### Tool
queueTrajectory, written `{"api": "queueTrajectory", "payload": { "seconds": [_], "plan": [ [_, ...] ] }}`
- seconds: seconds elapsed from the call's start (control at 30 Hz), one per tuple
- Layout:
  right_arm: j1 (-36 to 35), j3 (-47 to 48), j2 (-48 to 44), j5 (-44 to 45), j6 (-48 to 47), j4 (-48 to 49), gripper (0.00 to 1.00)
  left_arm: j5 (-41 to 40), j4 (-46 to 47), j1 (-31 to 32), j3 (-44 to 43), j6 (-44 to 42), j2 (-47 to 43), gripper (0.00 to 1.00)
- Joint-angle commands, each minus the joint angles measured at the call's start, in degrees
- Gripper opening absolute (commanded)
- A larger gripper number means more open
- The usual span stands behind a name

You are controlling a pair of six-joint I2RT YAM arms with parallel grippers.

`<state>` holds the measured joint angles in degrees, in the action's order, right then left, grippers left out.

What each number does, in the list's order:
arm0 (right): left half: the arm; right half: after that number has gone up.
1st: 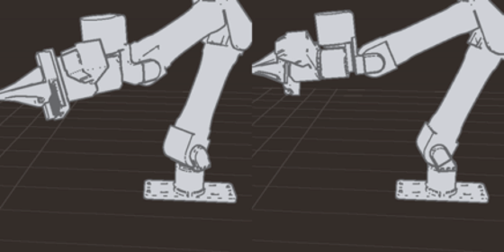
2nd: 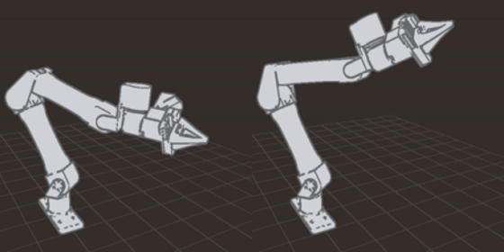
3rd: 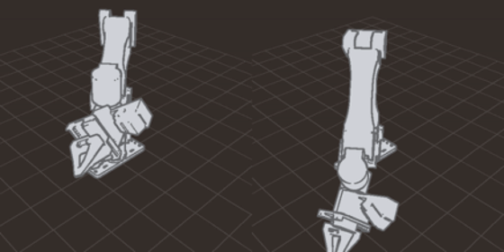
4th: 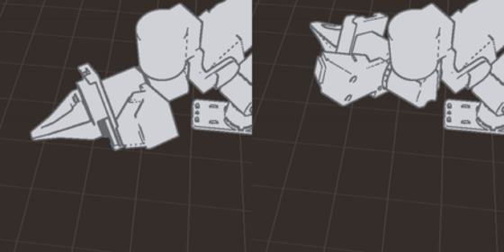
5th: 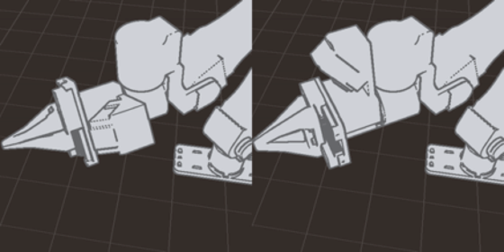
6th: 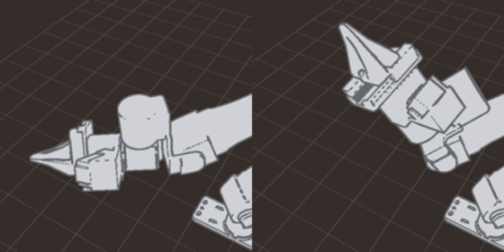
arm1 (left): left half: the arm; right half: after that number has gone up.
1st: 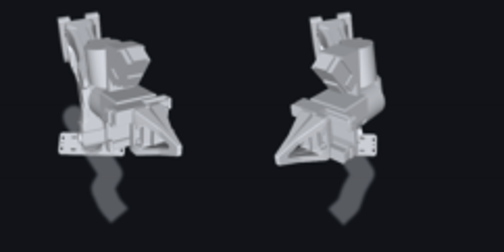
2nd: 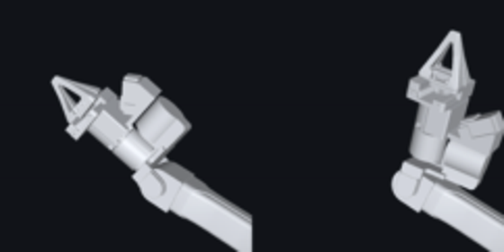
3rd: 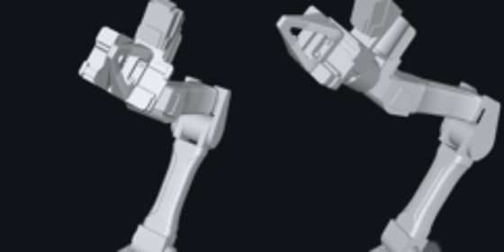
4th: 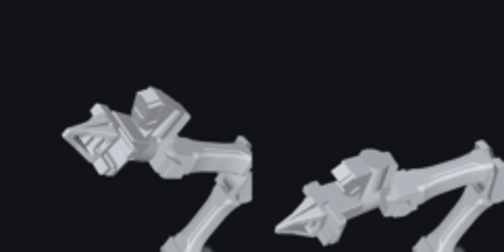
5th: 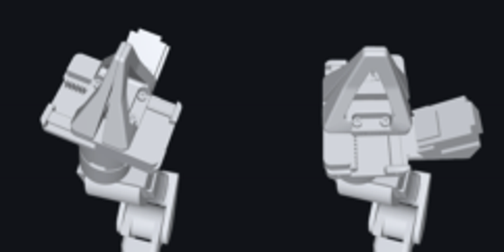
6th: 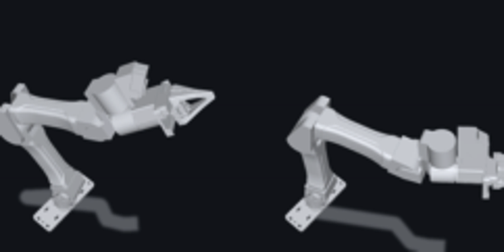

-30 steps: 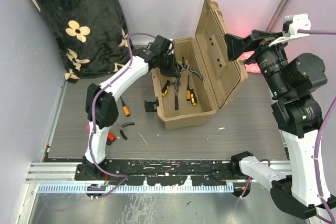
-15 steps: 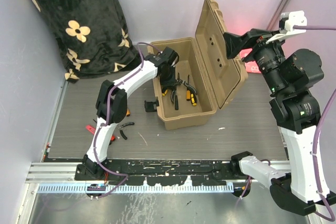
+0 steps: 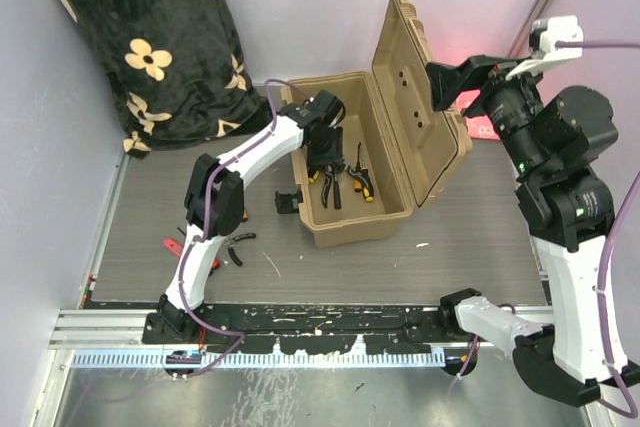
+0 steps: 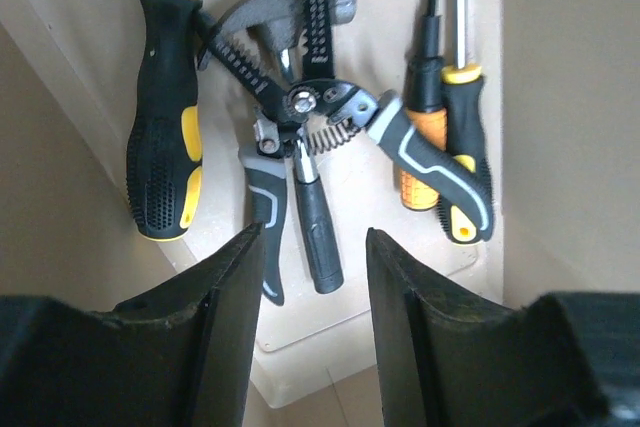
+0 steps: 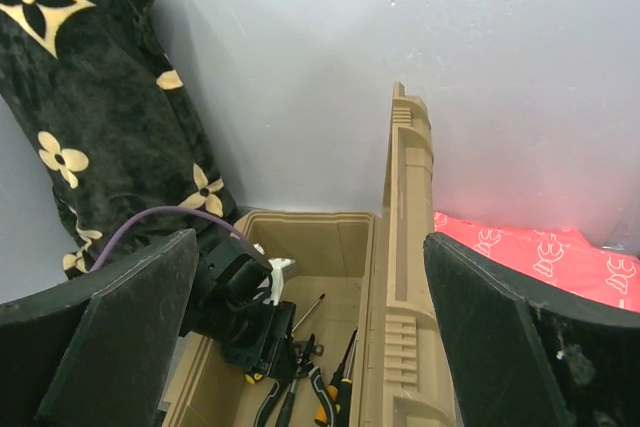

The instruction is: Pack the tool kit

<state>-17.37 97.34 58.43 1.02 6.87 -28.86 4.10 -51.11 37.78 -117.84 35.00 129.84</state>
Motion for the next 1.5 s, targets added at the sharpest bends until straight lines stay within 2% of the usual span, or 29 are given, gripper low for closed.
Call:
{"api": "queueTrajectory", "payload": {
  "seconds": [0.0,0.17,0.37,0.63,0.83,1.07,1.23,1.47],
  "plan": [
    [0.06,8.29,5.47,-0.08,0.75,-5.71,1.00,-1.98,2.29,0.18,-6.85,-2.01,-6.43,0.46],
    [0.07,13.18,13.26,-6.64,2.52,-10.18,1.00,-4.92,7.53,-0.79,-11.99,-6.89,-13.82,0.48],
    [-0.31,20.04,23.96,-18.38,5.27,-15.57,1.00,-3.41,8.29,-9.30,-7.68,-5.07,-21.74,0.52],
    [-10.10,21.19,30.53,-11.32,2.44,-18.61,1.00,-0.02,7.28,-26.66,13.96,-7.61,-35.39,0.52],
    [-17.19,26.83,37.50,-3.58,-0.78,-25.13,1.00,-2.84,5.58,-31.30,30.10,-8.78,-43.79,0.53],
    [-19.54,29.44,40.70,-1.30,-1.19,-26.63,1.00,0.14,1.67,-32.09,42.35,-1.67,-41.45,0.53],
    [-20.06,29.73,41.30,1.20,-1.60,-28.96,1.00,1.80,-2.65,-31.60,39.95,0.68,-32.37,0.51],
    [-20.47,27.41,39.30,4.57,-1.81,-30.49,1.00,0.32,-3.63,-28.32,38.78,0.05,-26.22,0.49]
  ]
}}
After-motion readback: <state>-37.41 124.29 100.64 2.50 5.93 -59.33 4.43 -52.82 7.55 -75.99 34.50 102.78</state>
